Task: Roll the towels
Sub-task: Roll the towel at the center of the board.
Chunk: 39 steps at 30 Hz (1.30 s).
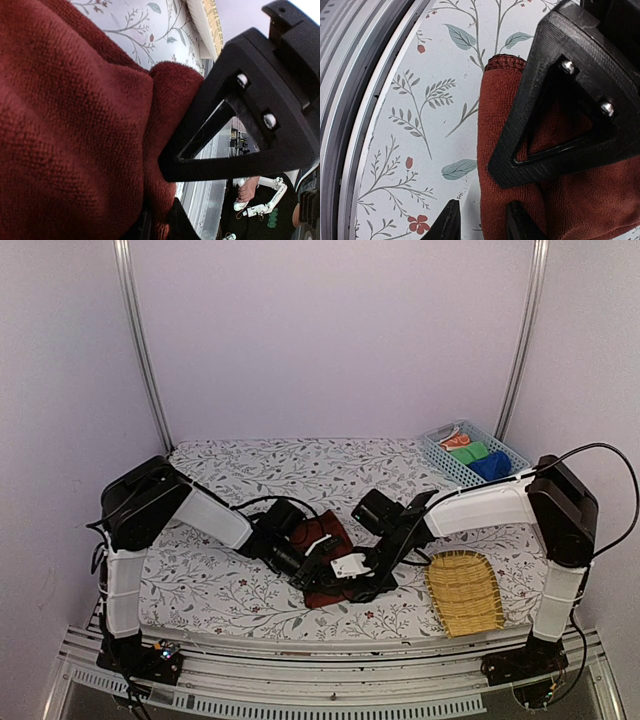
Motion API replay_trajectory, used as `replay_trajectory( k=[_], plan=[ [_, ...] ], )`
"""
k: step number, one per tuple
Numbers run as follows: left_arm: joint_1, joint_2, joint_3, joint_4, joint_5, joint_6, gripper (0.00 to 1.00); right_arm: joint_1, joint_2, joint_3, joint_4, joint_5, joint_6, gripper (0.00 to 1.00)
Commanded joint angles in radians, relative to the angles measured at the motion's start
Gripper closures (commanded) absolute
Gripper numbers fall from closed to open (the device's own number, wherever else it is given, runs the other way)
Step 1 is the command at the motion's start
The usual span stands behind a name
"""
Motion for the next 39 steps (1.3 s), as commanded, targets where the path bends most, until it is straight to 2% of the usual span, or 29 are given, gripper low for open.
replay_trajectory(
  k=[1, 8, 18, 21, 25, 26, 29, 32, 39],
  plan=[
    [0.01, 0.049, -0.037, -0.127, -0.085, 0.018, 0.88, 0.038, 0.01, -0.023, 0.038, 0.078, 0.0, 0.66],
    [0.012, 0.043, -0.038, -0.127, -0.092, 0.019, 0.89, 0.047, -0.085, -0.013, 0.022, 0.131, 0.014, 0.63],
    [0.012, 0.033, -0.044, -0.132, -0.104, 0.021, 0.82, 0.05, 0.018, -0.035, 0.097, 0.192, 0.025, 0.59],
    [0.012, 0.031, -0.044, -0.135, -0.109, 0.023, 0.81, 0.054, 0.033, -0.044, 0.093, 0.182, 0.02, 0.64],
    [0.013, 0.015, -0.039, -0.135, -0.118, 0.034, 0.8, 0.058, 0.035, -0.043, 0.041, 0.142, 0.004, 0.82],
    [0.013, -0.007, -0.042, -0.138, -0.141, 0.043, 0.78, 0.058, 0.042, -0.031, 0.01, 0.122, -0.004, 0.86],
    [0.013, -0.105, -0.061, -0.156, -0.259, 0.076, 0.73, 0.058, 0.078, 0.019, -0.119, 0.051, -0.027, 0.89],
    [0.013, -0.248, -0.113, -0.149, -0.375, 0.096, 0.61, 0.057, 0.121, 0.078, -0.241, -0.015, -0.043, 0.91],
    [0.003, -0.561, -0.374, 0.048, -0.618, 0.011, 0.56, 0.037, 0.263, 0.224, -0.451, -0.176, -0.024, 0.91]
  ],
)
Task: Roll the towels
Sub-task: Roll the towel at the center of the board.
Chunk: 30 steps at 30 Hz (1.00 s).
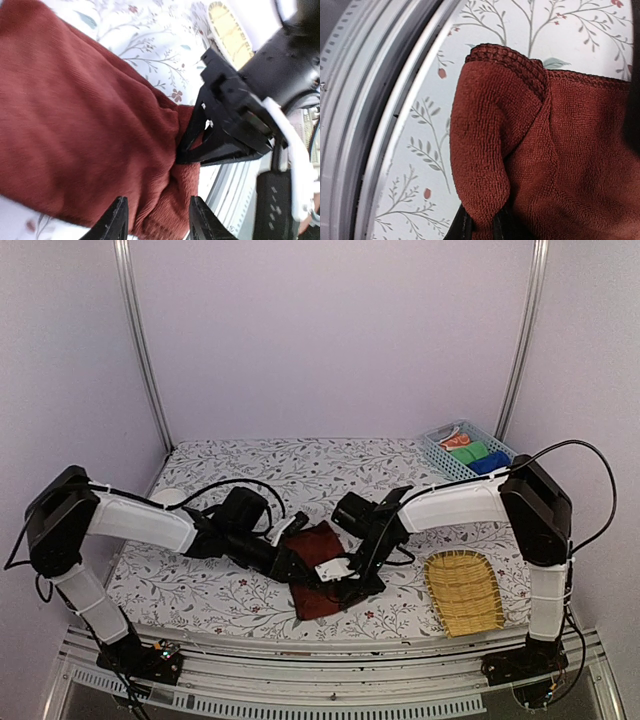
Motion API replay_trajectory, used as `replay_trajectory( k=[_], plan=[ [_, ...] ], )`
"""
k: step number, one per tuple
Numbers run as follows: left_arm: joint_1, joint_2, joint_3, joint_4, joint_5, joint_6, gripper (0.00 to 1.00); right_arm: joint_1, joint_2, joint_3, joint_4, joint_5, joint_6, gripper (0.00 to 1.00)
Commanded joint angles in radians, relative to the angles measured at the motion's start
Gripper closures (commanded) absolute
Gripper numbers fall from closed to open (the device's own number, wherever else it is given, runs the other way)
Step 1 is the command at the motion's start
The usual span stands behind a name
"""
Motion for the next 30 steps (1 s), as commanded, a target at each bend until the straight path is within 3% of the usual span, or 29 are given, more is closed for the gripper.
replay_trajectory(
  k=[1, 4, 8, 11, 13, 16, 21, 30],
  plan=[
    [-0.01, -0.147, -0.136, 0.129, -0.234, -0.038, 0.56, -0.015, 0.165, 0.077, -0.292, -0.143, 0.004, 0.91],
    [-0.094, -0.281, -0.237, 0.193, -0.417, -0.018, 0.56, -0.049, 0.287, 0.22, -0.421, -0.202, 0.011, 0.92],
    [-0.4, -0.39, -0.299, 0.183, -0.956, 0.125, 0.54, -0.082, 0.501, 0.469, -0.619, -0.266, 0.019, 0.92],
    [-0.536, -0.368, -0.281, 0.139, -1.146, 0.198, 0.51, -0.088, 0.573, 0.541, -0.663, -0.237, 0.042, 0.91],
    [-0.572, -0.32, -0.243, 0.086, -1.175, 0.22, 0.47, -0.089, 0.606, 0.567, -0.664, -0.216, 0.07, 0.91],
    [-0.6, -0.233, -0.172, 0.003, -1.193, 0.228, 0.49, -0.09, 0.642, 0.587, -0.664, -0.198, 0.117, 0.91],
    [-0.698, -0.068, -0.084, 0.02, -1.227, 0.47, 0.49, -0.095, 0.654, 0.593, -0.661, -0.195, 0.144, 0.91],
    [-0.706, 0.129, 0.056, -0.004, -1.232, 0.64, 0.42, -0.095, 0.643, 0.591, -0.651, -0.195, 0.158, 0.91]
  ],
)
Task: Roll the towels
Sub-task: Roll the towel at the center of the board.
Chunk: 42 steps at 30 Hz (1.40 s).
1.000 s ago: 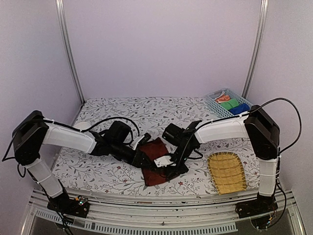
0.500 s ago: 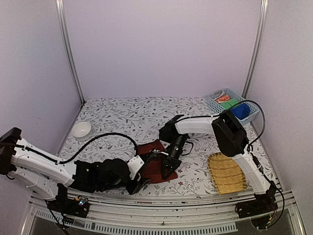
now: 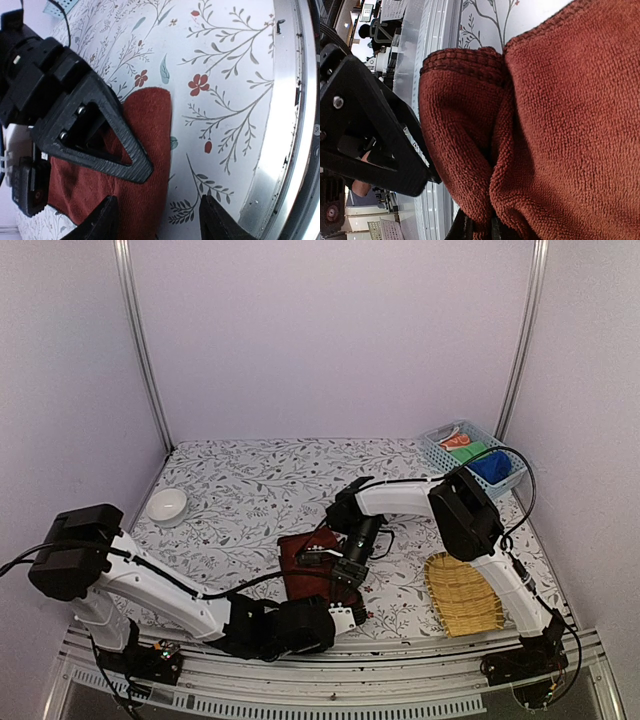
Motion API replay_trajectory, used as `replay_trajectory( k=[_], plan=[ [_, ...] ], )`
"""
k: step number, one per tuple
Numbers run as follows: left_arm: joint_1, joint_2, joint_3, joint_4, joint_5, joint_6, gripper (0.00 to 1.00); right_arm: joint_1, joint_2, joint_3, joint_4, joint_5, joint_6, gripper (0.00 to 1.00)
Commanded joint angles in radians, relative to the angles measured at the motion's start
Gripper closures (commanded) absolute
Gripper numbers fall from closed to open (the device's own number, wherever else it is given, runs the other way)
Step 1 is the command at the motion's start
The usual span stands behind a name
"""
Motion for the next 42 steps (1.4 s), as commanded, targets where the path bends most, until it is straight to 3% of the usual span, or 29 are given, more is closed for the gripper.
replay_trajectory(
  k=[1, 5, 22, 24, 27, 32, 38, 42],
  plan=[
    [-0.001, 0.062, 0.054, -0.033, -0.047, 0.104, 0.42, 0.019, 0.109, -0.053, 0.082, 0.243, 0.014, 0.91],
    [0.022, 0.095, 0.077, -0.087, -0.078, 0.073, 0.46, 0.018, 0.104, -0.058, 0.085, 0.245, 0.014, 0.91],
    [0.112, 0.057, 0.039, -0.149, 0.061, -0.007, 0.75, 0.011, 0.061, -0.072, 0.087, 0.22, 0.003, 0.88],
    [0.121, 0.053, 0.034, -0.151, 0.08, -0.017, 0.79, 0.004, 0.031, -0.069, 0.076, 0.211, -0.007, 0.83],
    [0.139, 0.037, 0.026, -0.15, 0.124, -0.028, 0.86, -0.019, -0.068, -0.081, 0.068, 0.178, -0.039, 0.67],
    [0.2, -0.005, 0.02, -0.15, 0.314, -0.06, 0.92, -0.096, -0.291, -0.09, 0.068, 0.151, -0.076, 0.55],
    [0.319, -0.026, 0.033, -0.139, 0.616, -0.137, 0.94, -0.215, -0.479, -0.12, 0.084, 0.13, -0.074, 0.55],
    [0.426, 0.026, 0.065, -0.14, 0.859, -0.204, 0.94, -0.238, -0.606, -0.244, 0.207, 0.153, -0.034, 0.55]
  ],
)
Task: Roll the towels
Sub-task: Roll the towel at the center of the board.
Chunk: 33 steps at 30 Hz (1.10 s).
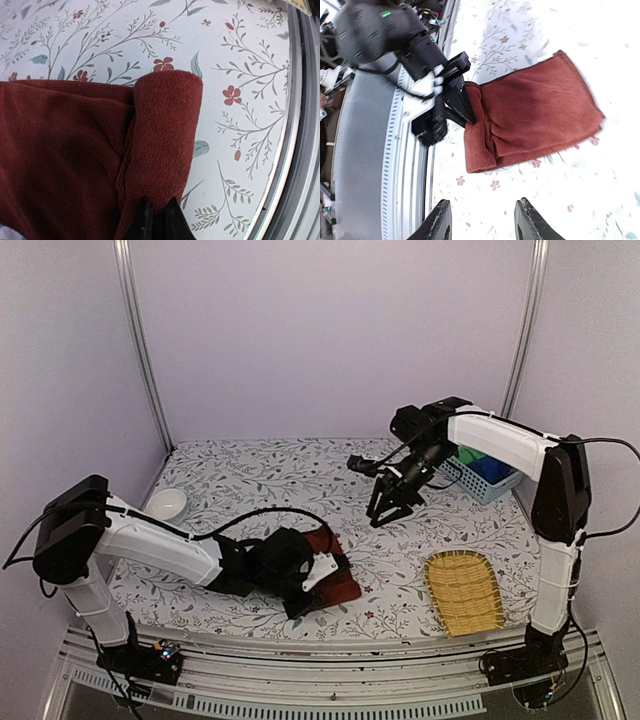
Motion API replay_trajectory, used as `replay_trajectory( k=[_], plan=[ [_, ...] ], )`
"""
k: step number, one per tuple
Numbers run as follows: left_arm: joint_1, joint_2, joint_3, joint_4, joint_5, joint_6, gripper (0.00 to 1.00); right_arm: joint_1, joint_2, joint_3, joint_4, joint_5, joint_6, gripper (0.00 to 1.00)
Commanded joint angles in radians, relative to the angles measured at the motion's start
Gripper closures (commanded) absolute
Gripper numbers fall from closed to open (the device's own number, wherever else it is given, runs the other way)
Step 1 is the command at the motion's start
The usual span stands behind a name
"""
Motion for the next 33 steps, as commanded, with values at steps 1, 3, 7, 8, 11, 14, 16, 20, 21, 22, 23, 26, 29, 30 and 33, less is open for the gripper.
replay_trajectory(
  k=[1, 3, 7, 8, 11, 14, 16, 20, 21, 22, 23, 26, 29, 30, 33],
  plan=[
    [0.117, 0.065, 0.029, -0.051, 0.35, -0.102, 0.94, -0.007, -0.14, -0.15, 0.161, 0.035, 0.041, 0.56],
    [0.16, 0.096, 0.043, -0.05, 0.448, -0.134, 0.94, -0.007, -0.182, -0.219, 0.224, 0.032, 0.058, 0.58],
    [0.232, 0.153, 0.072, -0.059, 0.594, -0.206, 0.95, -0.007, -0.255, -0.335, 0.272, -0.082, -0.025, 0.59],
    [0.25, 0.161, 0.076, -0.06, 0.624, -0.223, 0.94, -0.003, -0.273, -0.37, 0.312, -0.082, -0.028, 0.59],
    [0.299, 0.181, 0.081, -0.064, 0.69, -0.276, 0.94, 0.057, -0.316, -0.472, 0.482, 0.038, 0.024, 0.58],
    [0.334, 0.177, 0.062, -0.029, 0.728, -0.32, 0.94, 0.148, -0.325, -0.56, 0.627, 0.219, 0.064, 0.57],
    [0.345, 0.182, 0.06, -0.01, 0.75, -0.329, 0.94, 0.198, -0.317, -0.6, 0.703, 0.294, 0.065, 0.56],
    [0.362, 0.2, 0.045, 0.038, 0.793, -0.364, 0.95, 0.275, -0.283, -0.63, 0.82, 0.391, 0.061, 0.55],
    [0.366, 0.203, 0.041, 0.046, 0.795, -0.369, 0.95, 0.289, -0.275, -0.637, 0.844, 0.414, 0.06, 0.55],
    [0.369, 0.208, 0.039, 0.05, 0.796, -0.37, 0.95, 0.302, -0.264, -0.646, 0.868, 0.43, 0.058, 0.54],
    [0.372, 0.213, 0.036, 0.052, 0.797, -0.371, 0.95, 0.311, -0.258, -0.652, 0.884, 0.437, 0.054, 0.54],
    [0.381, 0.222, 0.031, 0.061, 0.799, -0.382, 0.96, 0.333, -0.232, -0.653, 0.91, 0.445, 0.033, 0.54],
    [0.388, 0.226, 0.032, 0.06, 0.801, -0.382, 0.96, 0.349, -0.207, -0.683, 0.931, 0.458, 0.019, 0.54],
    [0.391, 0.228, 0.033, 0.06, 0.801, -0.381, 0.96, 0.35, -0.197, -0.683, 0.934, 0.453, 0.017, 0.54],
    [0.397, 0.23, 0.038, 0.057, 0.802, -0.38, 0.96, 0.352, -0.166, -0.688, 0.946, 0.447, 0.01, 0.54]
  ],
)
